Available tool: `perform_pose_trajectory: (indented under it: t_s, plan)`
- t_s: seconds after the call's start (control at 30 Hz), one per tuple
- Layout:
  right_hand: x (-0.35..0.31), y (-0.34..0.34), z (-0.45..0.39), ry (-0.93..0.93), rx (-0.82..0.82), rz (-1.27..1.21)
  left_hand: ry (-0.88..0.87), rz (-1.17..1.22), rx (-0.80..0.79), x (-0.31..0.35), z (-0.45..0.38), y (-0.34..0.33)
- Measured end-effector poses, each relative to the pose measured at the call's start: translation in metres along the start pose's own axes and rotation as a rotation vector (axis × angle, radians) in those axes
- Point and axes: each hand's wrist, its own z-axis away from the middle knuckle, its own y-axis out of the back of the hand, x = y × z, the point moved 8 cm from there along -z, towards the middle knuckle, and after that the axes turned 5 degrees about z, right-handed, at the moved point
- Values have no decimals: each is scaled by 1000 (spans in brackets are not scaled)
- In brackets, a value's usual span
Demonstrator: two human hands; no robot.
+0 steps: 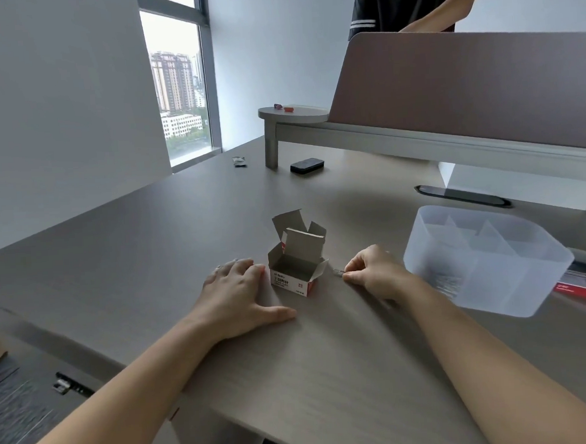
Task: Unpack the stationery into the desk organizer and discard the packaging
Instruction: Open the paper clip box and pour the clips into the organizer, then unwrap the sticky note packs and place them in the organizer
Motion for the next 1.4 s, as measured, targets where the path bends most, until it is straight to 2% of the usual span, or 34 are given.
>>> perform_pose_trajectory:
  t_s: [0.07,0.13,0.2,0.33,0.5,0.63,0.7,0.83,0.97,1.1,1.2,1.3,1.4]
  plan:
    - [-4,3,6,77,98,63,1,-16,0,-1,-1,-1]
    - [-6,6,11,139,180,-2,0,-23,9,-1,0,-1]
    - [-5,9,15,163,209,-102,-1,-16,18,0,1,-1]
    - [-10,16,30,225,262,-135,-9,2,25,3,3,-1]
    - [-12,63,79,323,447,-226,-16,128,58,10,14,1]
    - [16,114,105,252,628,-343,-126,176,73,36,34,-3]
    - [33,129,108,178,696,-327,-162,163,97,49,41,-5]
    - [54,129,97,43,668,-233,-190,112,117,64,47,-9]
    - [50,124,90,68,629,-181,-250,106,67,78,50,-15]
    - [53,125,97,78,595,-131,-336,76,-53,100,53,-30]
    - [64,134,121,97,651,-27,-376,45,-167,123,53,-47]
    - [98,139,150,56,703,62,-445,-40,-221,149,47,-63]
    - [155,138,171,-84,679,111,-511,-75,-243,182,40,-75]
